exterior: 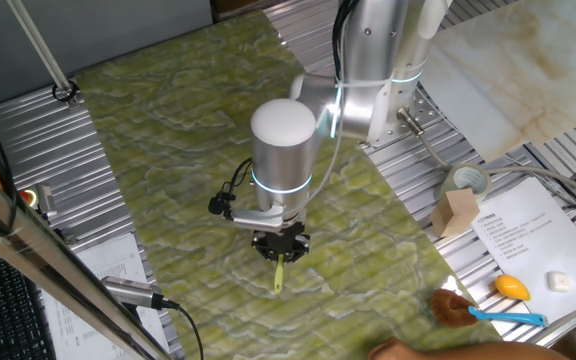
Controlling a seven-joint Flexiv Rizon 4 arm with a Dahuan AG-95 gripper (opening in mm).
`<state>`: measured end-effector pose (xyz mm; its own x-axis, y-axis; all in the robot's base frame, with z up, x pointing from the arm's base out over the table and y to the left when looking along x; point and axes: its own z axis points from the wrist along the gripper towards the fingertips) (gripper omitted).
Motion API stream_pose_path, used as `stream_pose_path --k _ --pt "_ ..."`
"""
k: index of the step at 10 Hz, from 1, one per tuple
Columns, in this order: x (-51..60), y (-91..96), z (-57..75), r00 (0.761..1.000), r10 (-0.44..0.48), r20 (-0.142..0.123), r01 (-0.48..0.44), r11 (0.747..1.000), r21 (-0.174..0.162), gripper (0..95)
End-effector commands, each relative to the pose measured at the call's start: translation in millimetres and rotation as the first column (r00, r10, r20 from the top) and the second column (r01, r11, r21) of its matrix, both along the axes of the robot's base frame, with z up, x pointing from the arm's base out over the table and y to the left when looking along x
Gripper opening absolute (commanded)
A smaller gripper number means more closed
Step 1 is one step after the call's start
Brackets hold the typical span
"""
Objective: Scrub the table with a brush
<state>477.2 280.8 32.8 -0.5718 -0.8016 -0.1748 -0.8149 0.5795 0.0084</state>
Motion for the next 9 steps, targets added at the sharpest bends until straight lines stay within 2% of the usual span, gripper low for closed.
stream_pose_path --k 1,9 --pt "0.3 -0.7 -2.6 1.0 0.0 0.008 0.0 1.0 -0.004 0.0" --pt "-0.3 0.4 -12.9 0.998 0.023 0.051 -0.024 1.0 0.021 0.0"
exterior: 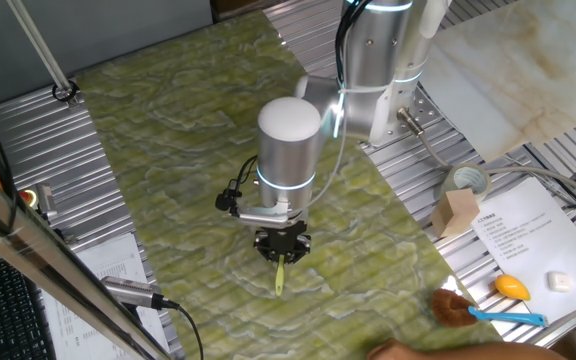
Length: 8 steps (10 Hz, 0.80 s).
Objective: Scrub the table with a brush
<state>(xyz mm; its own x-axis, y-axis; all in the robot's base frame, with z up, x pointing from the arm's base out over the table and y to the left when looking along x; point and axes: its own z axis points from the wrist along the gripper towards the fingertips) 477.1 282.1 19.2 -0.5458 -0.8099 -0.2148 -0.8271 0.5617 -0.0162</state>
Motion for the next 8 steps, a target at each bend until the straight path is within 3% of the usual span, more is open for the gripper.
stream_pose_path --k 1,5,8 --pt "-0.3 -1.0 -0.6 1.0 0.004 0.011 -0.004 1.0 0.006 0.0" --pt "-0.7 -1.1 -2.2 1.0 0.009 0.016 -0.01 1.0 0.009 0.0" --pt "-0.7 -1.3 -2.1 0.999 0.039 0.026 -0.039 0.999 -0.007 0.0"
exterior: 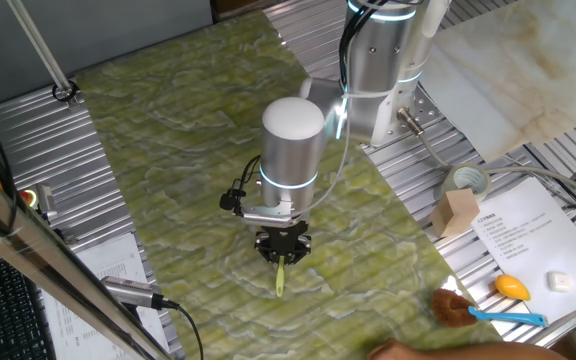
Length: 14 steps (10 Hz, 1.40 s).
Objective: Scrub the table with a brush
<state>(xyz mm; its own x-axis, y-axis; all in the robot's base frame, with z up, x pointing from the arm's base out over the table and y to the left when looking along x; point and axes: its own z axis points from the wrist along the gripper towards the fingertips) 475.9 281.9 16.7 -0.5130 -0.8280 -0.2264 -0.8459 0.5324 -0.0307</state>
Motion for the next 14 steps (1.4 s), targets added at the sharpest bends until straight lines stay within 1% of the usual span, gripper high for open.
stream_pose_path --k 1,3,6,7,11,14 --pt "0.6 -1.5 0.5 1.0 0.015 0.013 -0.014 1.0 -0.017 0.0" --pt "0.6 -1.7 0.6 0.999 0.035 0.019 -0.034 0.999 -0.034 0.0" --pt "0.7 -1.8 0.7 0.998 0.052 0.024 -0.051 0.998 -0.043 0.0" --pt "0.9 -1.7 0.9 0.997 0.067 0.029 -0.065 0.996 -0.054 0.0" --pt "1.3 -1.6 2.5 0.994 0.105 0.044 -0.101 0.992 -0.078 0.0" --pt "1.4 -1.6 2.5 0.992 0.112 0.049 -0.108 0.991 -0.085 0.0"
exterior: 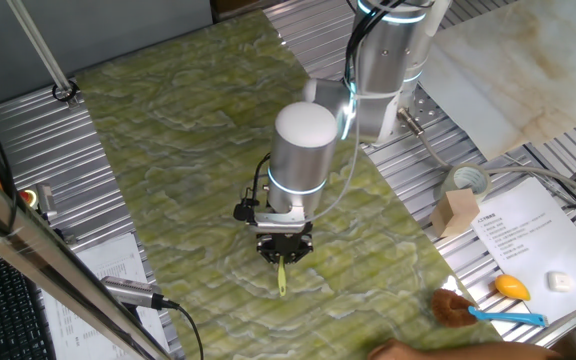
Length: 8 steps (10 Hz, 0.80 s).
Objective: Scrub the table with a brush
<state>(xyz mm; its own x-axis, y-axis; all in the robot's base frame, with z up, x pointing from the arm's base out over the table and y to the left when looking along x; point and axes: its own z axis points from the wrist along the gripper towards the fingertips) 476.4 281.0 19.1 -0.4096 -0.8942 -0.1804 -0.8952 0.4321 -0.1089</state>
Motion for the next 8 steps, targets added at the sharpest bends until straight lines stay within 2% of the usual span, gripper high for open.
stream_pose_path --k 1,4,8 --pt "0.8 -0.7 0.1 1.0 0.001 0.008 -0.001 1.0 -0.001 0.0" --pt "0.8 -0.3 0.4 0.998 -0.064 -0.009 0.064 0.997 0.031 0.0" --pt "-1.3 5.0 0.7 0.994 -0.107 -0.024 0.108 0.993 0.051 0.0"
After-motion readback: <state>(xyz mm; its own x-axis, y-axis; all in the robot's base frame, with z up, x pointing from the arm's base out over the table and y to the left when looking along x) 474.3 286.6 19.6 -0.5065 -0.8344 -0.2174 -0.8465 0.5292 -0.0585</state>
